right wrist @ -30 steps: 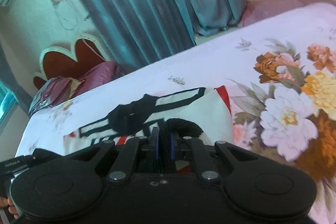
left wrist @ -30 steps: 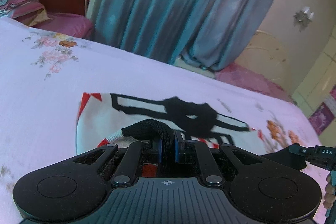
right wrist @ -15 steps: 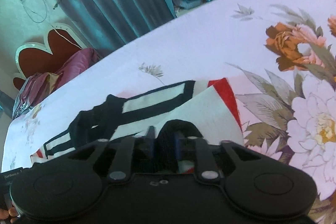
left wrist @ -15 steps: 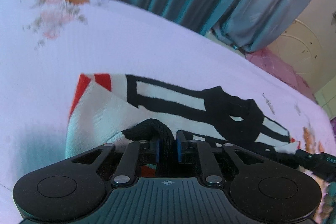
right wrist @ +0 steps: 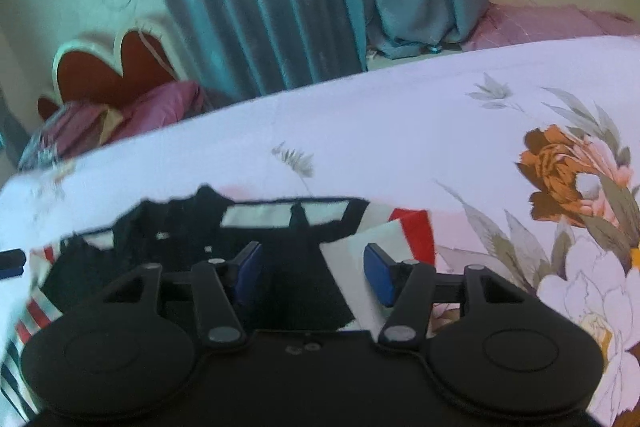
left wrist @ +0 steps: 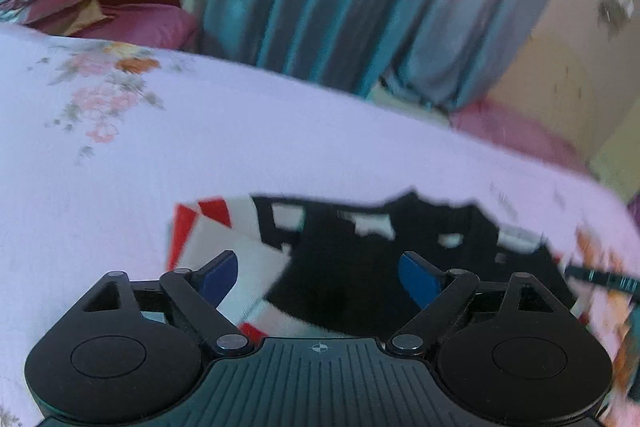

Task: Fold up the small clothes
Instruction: 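Open both grippers and press the folded hem flat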

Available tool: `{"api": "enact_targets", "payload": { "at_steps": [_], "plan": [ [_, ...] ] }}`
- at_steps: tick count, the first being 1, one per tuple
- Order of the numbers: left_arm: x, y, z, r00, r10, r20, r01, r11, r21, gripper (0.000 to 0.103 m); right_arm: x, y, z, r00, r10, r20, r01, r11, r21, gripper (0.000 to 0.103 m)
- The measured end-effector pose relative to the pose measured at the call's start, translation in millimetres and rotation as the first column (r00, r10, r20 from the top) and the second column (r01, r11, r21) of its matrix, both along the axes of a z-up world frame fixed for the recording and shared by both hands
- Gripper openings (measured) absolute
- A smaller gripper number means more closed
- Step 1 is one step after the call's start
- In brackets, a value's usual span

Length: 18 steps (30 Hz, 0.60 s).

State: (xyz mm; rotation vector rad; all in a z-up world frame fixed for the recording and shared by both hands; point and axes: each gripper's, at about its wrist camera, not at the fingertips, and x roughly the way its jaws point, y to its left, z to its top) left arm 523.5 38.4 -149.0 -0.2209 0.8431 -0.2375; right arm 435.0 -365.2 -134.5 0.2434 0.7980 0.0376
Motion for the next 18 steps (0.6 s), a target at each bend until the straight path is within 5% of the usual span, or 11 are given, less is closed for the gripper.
{"api": "enact_targets", "payload": {
  "at_steps": [3, 6, 9, 11, 15, 18],
  "plan": [
    [9.3, -15.5, -14.1, 0.999, -0.032, -0.004, 0.032, 0.997, 0.073, 0.079, 6.9, 4.6, -9.2, 0.999, 0.024, -0.024, -0.025, 1.0, -0.016, 0.045],
    [17.7, -25.4, -22.2, 0.999, -0.045, -0.001, 0.045, 0.992, 0.12, 0.058, 12.0, 6.5, -15.7, 0.999, 0.027, -0.032, -0.029, 0.999, -0.036, 0.042],
    [18.9, -34.7, -23.3, 0.997, -0.075, 0.015, 0.071, 0.981, 0.181, 0.032, 17.0, 9.0, -18.4, 0.998, 0.047, -0.032, -0.049, 0.997, -0.059, 0.028],
    [17.6, -35.5, -21.4, 0.996, -0.084, 0.021, 0.079, 0.981, 0.176, 0.005, 18.7, 13.1, -19.0, 0.996, 0.076, -0.039, -0.078, 0.995, -0.068, 0.011],
    [6.2, -37.6, -15.0, 0.99, -0.095, 0.106, 0.071, 0.975, 0.208, 0.004, 16.9, 19.2, -16.9, 0.995, 0.099, -0.018, -0.1, 0.992, -0.082, 0.006],
    [2.6, -27.4, -1.2, 0.981, -0.004, 0.195, -0.03, 0.985, 0.168, 0.004, 14.6, 16.8, -5.4, 0.996, 0.076, 0.048, -0.072, 0.995, -0.069, 0.005]
  ]
}}
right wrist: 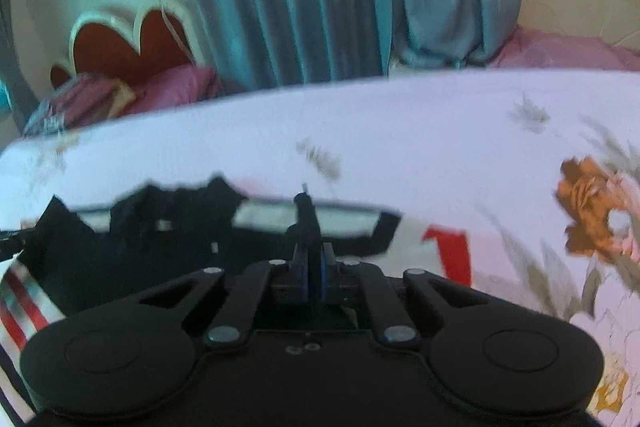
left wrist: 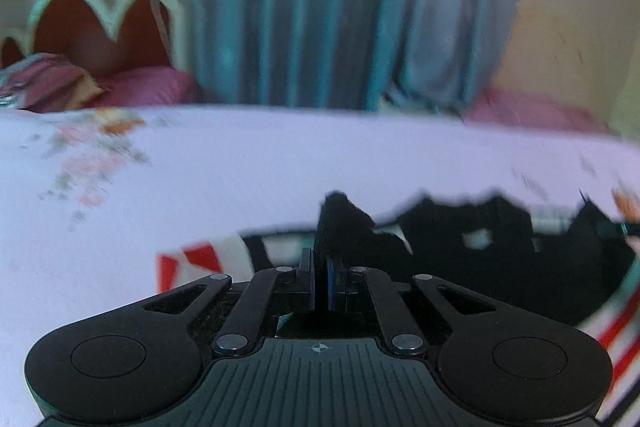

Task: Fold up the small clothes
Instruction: 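Open both grippers and press the folded hem flat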

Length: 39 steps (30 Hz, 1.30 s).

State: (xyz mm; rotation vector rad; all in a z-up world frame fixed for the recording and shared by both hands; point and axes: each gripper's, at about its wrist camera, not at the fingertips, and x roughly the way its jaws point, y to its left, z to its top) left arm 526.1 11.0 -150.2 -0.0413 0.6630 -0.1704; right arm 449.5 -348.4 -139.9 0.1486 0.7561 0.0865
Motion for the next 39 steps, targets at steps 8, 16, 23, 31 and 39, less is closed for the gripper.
{"api": "enact_targets", "payload": {
  "at_steps": [8, 16, 23, 31, 39],
  "plan": [
    [8.7, 10.7, -27.4, 0.993, 0.095, -0.066, -0.093, 0.995, 0.032, 0.004, 19.2, -12.5, -22.3, 0.993, -0.1, -0.069, 0.1, 0.995, -0.015, 0.005],
    [2.6, 14.4, -20.4, 0.987, 0.139, -0.074, -0.135, 0.989, 0.065, 0.049, 6.6, -12.9, -12.8, 0.99, -0.135, -0.03, 0.132, 0.989, -0.072, 0.017],
    [-33.1, 2.3, 4.2, 0.999, 0.037, -0.021, -0.036, 0.999, 0.023, 0.051, -10.2, 12.1, 11.3, 0.998, -0.047, 0.045, 0.051, 0.994, -0.099, 0.019],
    [-47.1, -36.7, -24.1, 0.993, -0.063, -0.101, 0.072, 0.994, 0.084, 0.051, -30.8, 59.3, -3.1, 0.994, 0.111, -0.006, -0.111, 0.986, -0.123, 0.02],
    [-68.1, -6.3, -30.1, 0.997, -0.038, -0.071, 0.048, 0.989, 0.142, 0.051, -58.5, 34.7, -19.8, 0.998, 0.056, -0.024, -0.06, 0.97, -0.236, 0.026]
  ]
}}
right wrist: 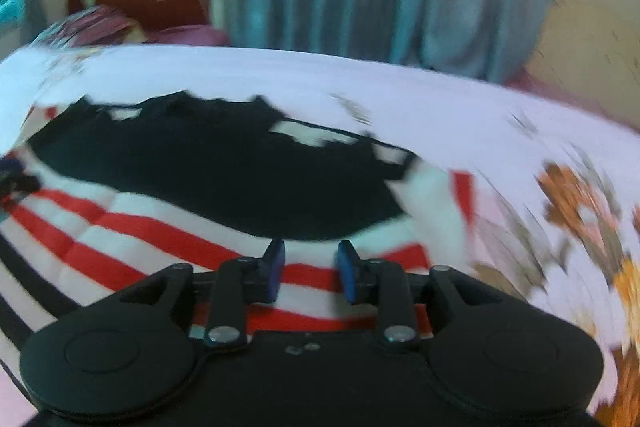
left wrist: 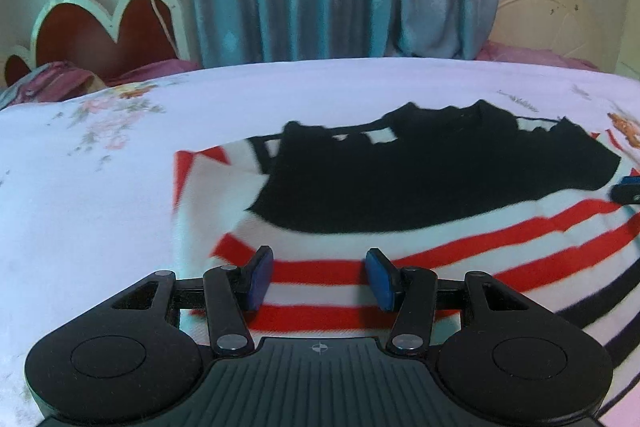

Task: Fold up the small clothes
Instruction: 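Open both grippers and press the folded hem flat, then move both open grippers to the folded edge of the sweater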

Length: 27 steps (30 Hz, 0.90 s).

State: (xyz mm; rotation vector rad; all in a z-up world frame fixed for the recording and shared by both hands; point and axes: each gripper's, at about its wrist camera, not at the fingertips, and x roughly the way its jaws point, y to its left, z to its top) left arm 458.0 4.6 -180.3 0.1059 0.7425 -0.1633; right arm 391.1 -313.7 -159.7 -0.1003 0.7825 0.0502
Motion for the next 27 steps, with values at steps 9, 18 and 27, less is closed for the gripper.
{"api": "enact_targets", "payload": {
  "at_steps": [9, 18, 27],
  "plan": [
    [-35.0, -25.1, 21.3, 0.999, -0.053, -0.005, 0.053, 0.996, -0.07, 0.051, -36.6, 39.7, 20.6, 0.998, 0.061, 0.025, -0.063, 0.995, 0.078, 0.026],
    [-42.7, -9.9, 2.9, 0.999, 0.0, -0.042, -0.005, 0.994, -0.105, 0.058, -46.1, 57.1, 3.0, 0.998, 0.056, -0.021, -0.055, 0.998, 0.042, 0.026],
    [-50.8, -7.9, 9.1, 0.998, 0.024, -0.051, -0.028, 0.997, -0.072, 0.058, -70.3, 40.6, 11.9, 0.999, -0.03, -0.019, 0.03, 0.999, 0.036, 0.028]
  ]
}}
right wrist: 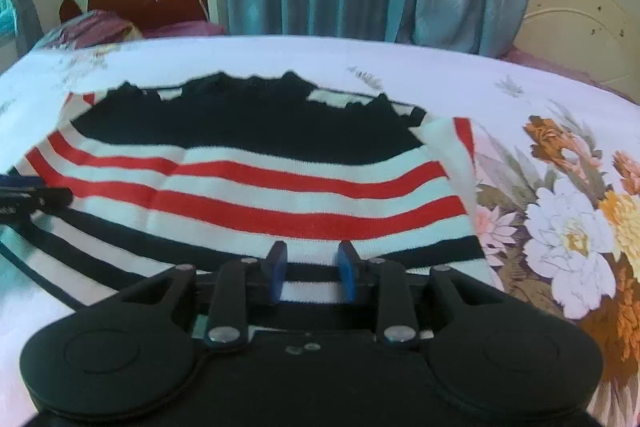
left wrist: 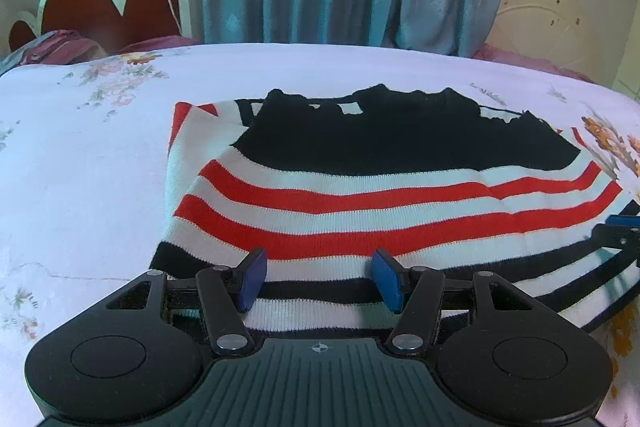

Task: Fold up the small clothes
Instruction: 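Move both open grippers to the folded edge of the sweater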

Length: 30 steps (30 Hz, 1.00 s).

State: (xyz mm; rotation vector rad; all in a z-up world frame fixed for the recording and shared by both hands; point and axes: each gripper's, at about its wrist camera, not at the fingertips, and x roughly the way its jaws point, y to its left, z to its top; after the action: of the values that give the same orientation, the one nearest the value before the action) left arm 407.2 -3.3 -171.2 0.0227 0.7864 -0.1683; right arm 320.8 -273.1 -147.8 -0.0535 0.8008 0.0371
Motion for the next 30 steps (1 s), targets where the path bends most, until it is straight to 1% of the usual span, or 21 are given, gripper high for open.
{"api": "enact_targets", "payload": {
  "at_steps": [2, 6, 10, 11, 13, 15, 18, 23, 28, 30],
  "plan": [
    [-6.6, -0.9, 5.0, 1.0, 0.003, 0.002, -0.003, 1.0, -0.004, 0.058, -6.6, 0.6, -0.3, 1.0, -0.007, -0.002, 0.007, 1.0, 0.001, 0.028],
    [-20.5, -3.9, 5.3, 1.0, -0.014, 0.006, 0.014, 1.0, 0.021, 0.058, -17.8, 3.7, -10.3, 1.0, 0.0, -0.028, -0.002, 0.998, -0.056, 0.029],
    [-27.2, -2.8, -1.5, 1.0, -0.02, -0.009, 0.021, 0.999, 0.047, 0.059, -21.3, 6.0, -8.7, 0.999, -0.032, -0.033, 0.031, 0.999, -0.041, 0.029],
    [-27.7, -3.3, -3.0, 1.0, -0.026, -0.013, 0.026, 0.998, 0.055, 0.059, -24.2, 6.9, -7.3, 0.999, -0.037, -0.03, 0.036, 0.999, -0.031, 0.03],
    [-27.3, -4.5, -5.3, 0.999, -0.034, -0.02, 0.035, 0.997, 0.068, 0.06, -24.8, 8.5, -13.5, 0.998, -0.046, -0.05, 0.044, 0.998, -0.048, 0.03],
    [-26.1, -4.9, -6.6, 0.999, -0.035, -0.025, 0.037, 0.997, 0.071, 0.061, -24.7, 10.4, -17.8, 0.997, -0.051, -0.05, 0.048, 0.997, -0.061, 0.03],
    [-27.7, -5.6, -7.5, 0.999, -0.038, -0.019, 0.04, 0.997, 0.074, 0.062, -22.6, 11.7, -17.8, 0.995, -0.076, -0.06, 0.072, 0.996, -0.058, 0.03],
    [-29.0, -7.8, -9.0, 0.999, -0.049, -0.01, 0.05, 0.994, 0.093, 0.062, -21.3, 13.2, -18.4, 0.994, -0.082, -0.07, 0.077, 0.995, -0.068, 0.03],
    [-30.6, -9.4, -10.5, 0.999, -0.05, 0.0, 0.05, 0.993, 0.103, 0.063, -21.7, 17.5, -20.2, 0.994, -0.095, -0.062, 0.09, 0.992, -0.087, 0.031],
    [-30.0, -9.7, -10.1, 0.999, -0.047, -0.004, 0.048, 0.994, 0.103, 0.063, -22.5, 16.5, -20.4, 0.993, -0.098, -0.059, 0.094, 0.992, -0.08, 0.031]
  ]
}}
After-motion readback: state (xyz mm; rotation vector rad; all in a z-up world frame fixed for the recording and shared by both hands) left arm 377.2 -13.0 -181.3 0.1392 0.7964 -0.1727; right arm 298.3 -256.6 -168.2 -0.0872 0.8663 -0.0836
